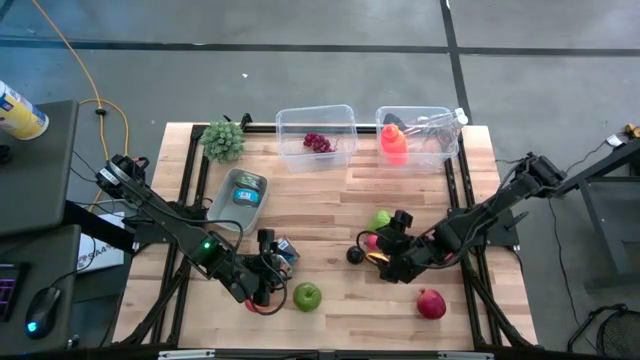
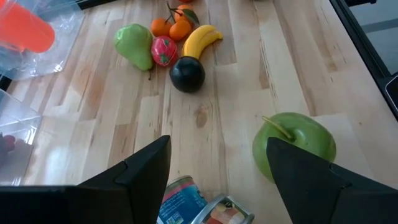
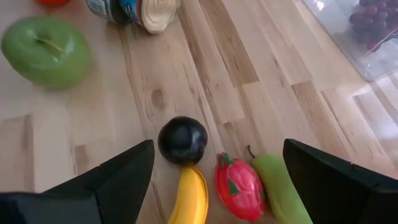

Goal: Pick & Place Food Item
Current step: Put the black plum into the left transparent bin

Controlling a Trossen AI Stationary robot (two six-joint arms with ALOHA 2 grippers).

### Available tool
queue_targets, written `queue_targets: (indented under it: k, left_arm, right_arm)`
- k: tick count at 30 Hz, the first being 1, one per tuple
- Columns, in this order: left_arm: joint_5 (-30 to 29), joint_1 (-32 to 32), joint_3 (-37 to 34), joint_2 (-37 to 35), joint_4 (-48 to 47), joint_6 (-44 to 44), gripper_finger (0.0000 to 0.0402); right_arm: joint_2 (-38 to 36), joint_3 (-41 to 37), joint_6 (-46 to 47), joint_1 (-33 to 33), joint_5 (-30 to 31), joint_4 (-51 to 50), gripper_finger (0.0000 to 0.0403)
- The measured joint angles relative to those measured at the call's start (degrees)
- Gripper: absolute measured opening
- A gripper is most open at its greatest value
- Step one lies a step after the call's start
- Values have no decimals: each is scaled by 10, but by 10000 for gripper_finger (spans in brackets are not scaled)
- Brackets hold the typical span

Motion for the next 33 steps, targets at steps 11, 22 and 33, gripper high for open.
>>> queue_targets:
  k: [11, 22, 33]
  left_arm:
    - [0, 0, 1, 0, 0, -1, 255]
    - [2, 0, 1, 0, 0, -5, 255]
    - [8, 0, 1, 0, 0, -15, 255]
  right_arm:
    - [120, 0, -68, -1, 45, 47, 344]
    - [169, 0, -96, -4, 17, 110, 344]
    - [219, 0, -105, -44, -15, 120, 344]
